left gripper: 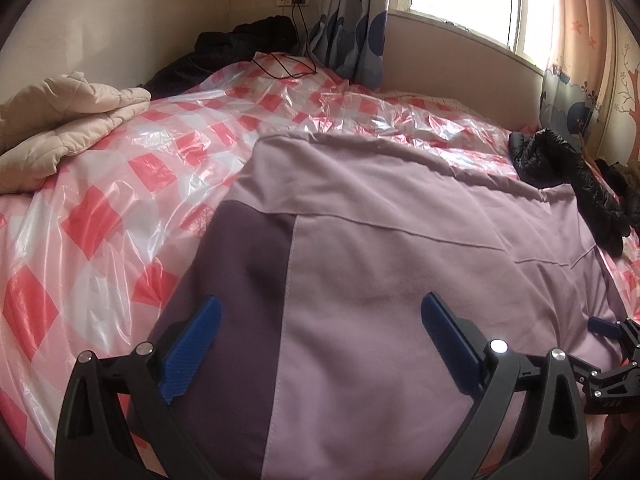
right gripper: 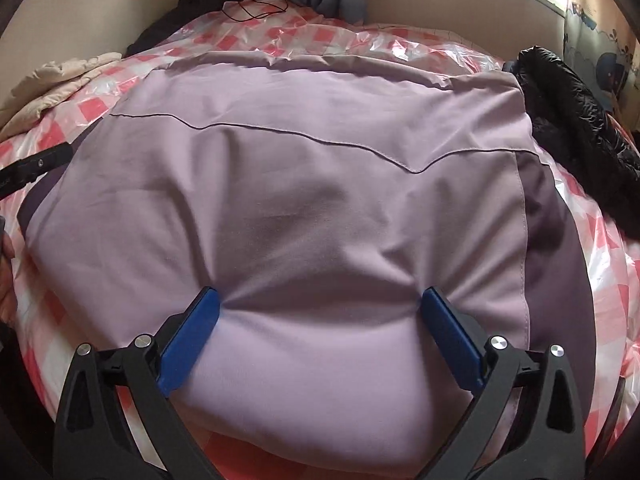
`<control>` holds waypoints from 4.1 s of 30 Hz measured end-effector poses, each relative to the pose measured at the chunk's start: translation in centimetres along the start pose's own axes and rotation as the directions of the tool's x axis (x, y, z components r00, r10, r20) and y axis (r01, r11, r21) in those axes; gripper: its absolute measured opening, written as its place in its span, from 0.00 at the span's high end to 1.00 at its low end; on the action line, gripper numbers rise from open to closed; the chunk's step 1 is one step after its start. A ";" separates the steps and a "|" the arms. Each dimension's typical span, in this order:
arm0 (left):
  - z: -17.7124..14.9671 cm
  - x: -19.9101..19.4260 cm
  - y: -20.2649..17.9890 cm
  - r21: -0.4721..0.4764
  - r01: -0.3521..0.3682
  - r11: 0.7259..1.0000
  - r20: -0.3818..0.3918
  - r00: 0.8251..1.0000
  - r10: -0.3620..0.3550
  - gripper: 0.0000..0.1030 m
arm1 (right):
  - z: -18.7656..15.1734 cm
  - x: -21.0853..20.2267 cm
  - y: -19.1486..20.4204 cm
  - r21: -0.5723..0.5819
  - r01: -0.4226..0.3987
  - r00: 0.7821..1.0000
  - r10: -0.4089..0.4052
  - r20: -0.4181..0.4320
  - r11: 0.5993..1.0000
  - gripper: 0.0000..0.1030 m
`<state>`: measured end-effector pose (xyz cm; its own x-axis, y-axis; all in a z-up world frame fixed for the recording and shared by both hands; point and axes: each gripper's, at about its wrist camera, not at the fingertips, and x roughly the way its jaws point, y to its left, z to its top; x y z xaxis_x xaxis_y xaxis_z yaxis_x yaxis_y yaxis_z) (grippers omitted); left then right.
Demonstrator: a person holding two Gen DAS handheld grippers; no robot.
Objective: Fold large clothes
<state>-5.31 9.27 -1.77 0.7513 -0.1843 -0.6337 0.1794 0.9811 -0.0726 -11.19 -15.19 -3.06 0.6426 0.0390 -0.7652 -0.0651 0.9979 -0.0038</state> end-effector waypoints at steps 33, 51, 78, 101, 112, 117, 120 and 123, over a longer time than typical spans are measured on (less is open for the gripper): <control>-0.4 0.4 7.9 -0.413 0.181 0.893 0.010 0.981 -0.194 0.07 | -11.2 -7.8 -20.0 0.818 -0.400 0.901 0.341 0.269 0.413 0.06; -6.5 -2.0 10.9 -0.686 0.368 0.628 -0.126 0.789 -0.601 0.07 | -6.7 -5.9 -18.3 0.774 -0.508 0.846 0.387 0.367 0.377 0.06; -7.3 1.6 12.0 -0.750 0.347 0.563 -0.020 0.840 -0.543 0.71 | -7.4 -2.4 -17.9 0.751 -0.401 0.906 0.349 0.240 0.525 0.57; -10.1 -6.6 10.5 -0.688 0.393 0.611 -0.140 0.753 -0.642 0.56 | -13.0 -12.5 -18.5 0.672 -0.470 0.868 0.437 0.235 0.572 0.61; -10.9 -4.4 10.1 -0.735 0.333 0.591 -0.124 0.791 -0.599 0.22 | -11.6 -10.5 -17.2 0.694 -0.434 0.878 0.441 0.184 0.575 0.30; -9.1 -4.2 8.4 -0.671 0.356 0.650 -0.106 0.822 -0.559 0.51 | -13.0 -11.5 -18.2 0.695 -0.495 0.852 0.450 0.269 0.522 0.68; -8.2 -6.1 8.5 -0.630 0.433 0.645 -0.069 0.796 -0.602 0.72 | -13.3 -13.0 -17.6 0.677 -0.499 0.854 0.442 0.276 0.542 0.69; -7.9 -8.8 7.8 -0.556 0.458 0.694 -0.073 0.805 -0.589 0.72 | -13.6 -14.2 -17.8 0.672 -0.493 0.856 0.444 0.264 0.552 0.68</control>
<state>-15.51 18.99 -2.84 0.4523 -0.7222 -0.5233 0.1149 0.6291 -0.7688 -29.54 -34.17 -0.86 0.7226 0.4903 -0.4873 0.1605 0.5667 0.8082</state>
